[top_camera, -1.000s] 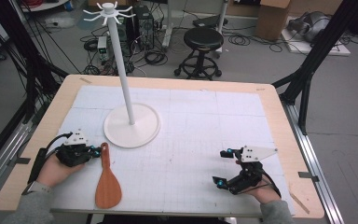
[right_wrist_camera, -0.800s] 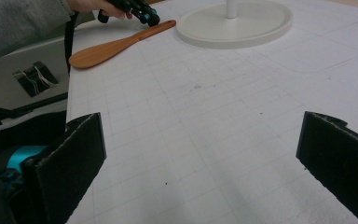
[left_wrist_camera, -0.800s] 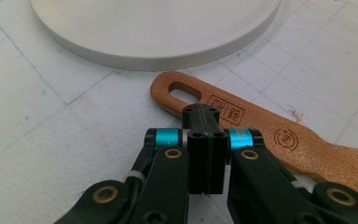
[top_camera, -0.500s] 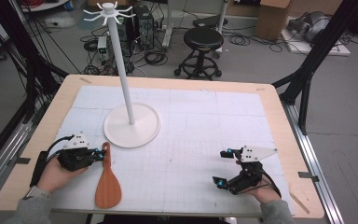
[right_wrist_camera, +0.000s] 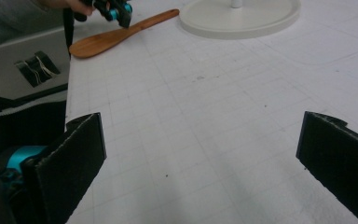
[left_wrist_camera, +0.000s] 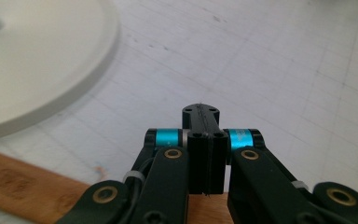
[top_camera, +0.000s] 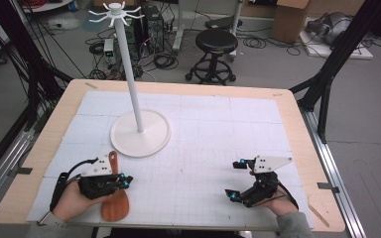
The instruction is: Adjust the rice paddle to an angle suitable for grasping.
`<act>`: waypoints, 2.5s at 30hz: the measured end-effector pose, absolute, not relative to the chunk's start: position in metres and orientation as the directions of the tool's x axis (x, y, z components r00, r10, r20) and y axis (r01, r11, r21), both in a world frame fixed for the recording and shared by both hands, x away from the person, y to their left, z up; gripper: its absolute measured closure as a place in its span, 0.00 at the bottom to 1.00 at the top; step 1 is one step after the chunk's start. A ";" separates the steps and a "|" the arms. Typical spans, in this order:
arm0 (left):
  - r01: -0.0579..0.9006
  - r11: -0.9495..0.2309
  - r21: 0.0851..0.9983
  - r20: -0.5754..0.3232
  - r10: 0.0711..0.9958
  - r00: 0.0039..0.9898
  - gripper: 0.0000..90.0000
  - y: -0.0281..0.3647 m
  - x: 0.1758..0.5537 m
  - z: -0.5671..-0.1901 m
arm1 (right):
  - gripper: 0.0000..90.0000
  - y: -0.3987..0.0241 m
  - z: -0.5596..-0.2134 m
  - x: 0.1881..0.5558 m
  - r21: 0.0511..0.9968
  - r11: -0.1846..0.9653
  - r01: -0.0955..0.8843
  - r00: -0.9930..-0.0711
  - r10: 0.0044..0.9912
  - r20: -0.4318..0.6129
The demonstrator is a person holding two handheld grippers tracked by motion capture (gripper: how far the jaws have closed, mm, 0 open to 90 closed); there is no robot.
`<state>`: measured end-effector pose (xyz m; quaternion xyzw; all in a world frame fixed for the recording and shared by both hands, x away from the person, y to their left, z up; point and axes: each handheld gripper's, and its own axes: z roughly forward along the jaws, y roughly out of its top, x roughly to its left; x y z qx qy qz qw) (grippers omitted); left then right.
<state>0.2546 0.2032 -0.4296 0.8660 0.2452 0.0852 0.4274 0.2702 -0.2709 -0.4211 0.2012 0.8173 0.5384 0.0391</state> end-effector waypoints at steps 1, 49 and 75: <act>0.350 -0.526 0.775 -0.057 0.493 0.868 1.00 0.200 0.254 -0.431 | 0.00 -0.272 -0.421 0.270 0.898 0.331 0.289 -0.914 0.374 0.156; 0.376 -0.502 0.779 0.022 0.620 0.784 1.00 0.282 0.250 -0.418 | 0.00 -0.272 -0.421 0.271 0.901 0.318 0.294 -0.913 0.373 0.167; 0.500 -0.488 0.716 -0.047 0.681 0.731 1.00 0.288 0.289 -0.439 | 0.00 -0.272 -0.421 0.271 0.898 0.326 0.297 -0.913 0.373 0.167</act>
